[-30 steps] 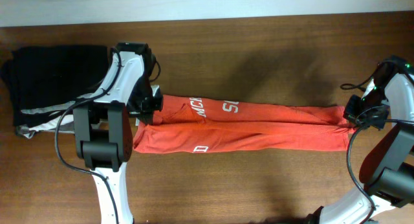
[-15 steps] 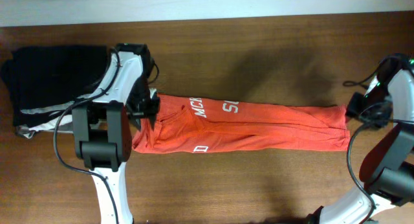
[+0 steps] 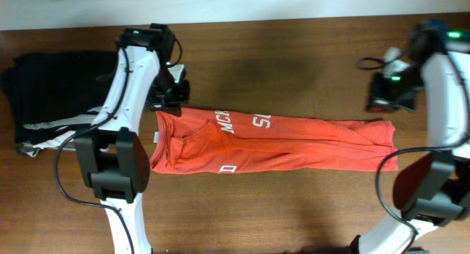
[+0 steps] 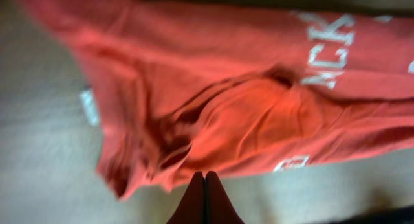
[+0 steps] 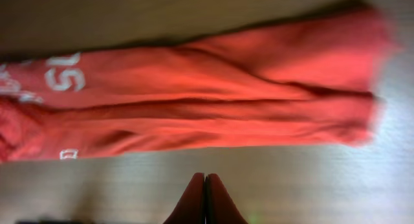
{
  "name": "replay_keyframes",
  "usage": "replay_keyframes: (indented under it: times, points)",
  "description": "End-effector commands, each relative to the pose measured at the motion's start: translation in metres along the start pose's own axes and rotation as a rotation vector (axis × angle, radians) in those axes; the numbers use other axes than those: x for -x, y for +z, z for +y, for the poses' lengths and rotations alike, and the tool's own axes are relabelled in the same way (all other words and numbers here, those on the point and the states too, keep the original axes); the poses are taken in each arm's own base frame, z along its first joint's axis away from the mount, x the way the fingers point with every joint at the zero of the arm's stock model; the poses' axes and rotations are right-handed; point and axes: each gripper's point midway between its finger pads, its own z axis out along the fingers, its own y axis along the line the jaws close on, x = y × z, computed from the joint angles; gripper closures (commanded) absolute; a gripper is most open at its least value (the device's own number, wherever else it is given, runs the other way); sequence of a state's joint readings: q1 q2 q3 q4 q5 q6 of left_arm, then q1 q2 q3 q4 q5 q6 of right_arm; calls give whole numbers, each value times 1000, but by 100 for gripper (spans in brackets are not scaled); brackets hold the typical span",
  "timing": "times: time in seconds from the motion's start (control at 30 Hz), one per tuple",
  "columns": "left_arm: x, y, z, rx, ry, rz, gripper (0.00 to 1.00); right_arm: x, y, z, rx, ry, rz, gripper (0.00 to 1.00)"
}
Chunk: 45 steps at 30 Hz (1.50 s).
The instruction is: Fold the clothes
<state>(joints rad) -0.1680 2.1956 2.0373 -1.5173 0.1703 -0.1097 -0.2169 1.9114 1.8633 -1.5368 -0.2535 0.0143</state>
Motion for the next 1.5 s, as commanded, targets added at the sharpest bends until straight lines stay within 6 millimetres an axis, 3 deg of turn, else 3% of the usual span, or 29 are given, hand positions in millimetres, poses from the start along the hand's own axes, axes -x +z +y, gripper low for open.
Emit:
replay_keyframes:
  times: [0.0,0.27,0.4,0.5,0.73,1.07,1.2,1.47]
  points:
    - [0,11,-10,-20,11,-5,99,-9,23,41,38,-130,40,96]
    - [6,54,-4,-25,14,-16,99,-32,107,119,80,-318,64,96]
    - [9,70,-2,-27,16,-27,100,-42,146,141,95,-351,35,96]
    - [10,75,-1,-27,18,-33,99,-50,164,150,102,-365,27,96]
    - [18,75,-2,-32,25,-68,100,-58,173,155,98,-369,35,96]
    - [25,76,-3,-35,30,-96,99,-45,193,156,101,-325,5,96]
    - [25,76,-3,-35,30,-97,99,-51,207,154,109,-279,59,96]
    - [27,76,-3,-36,31,-103,98,-72,206,155,144,-254,156,96]
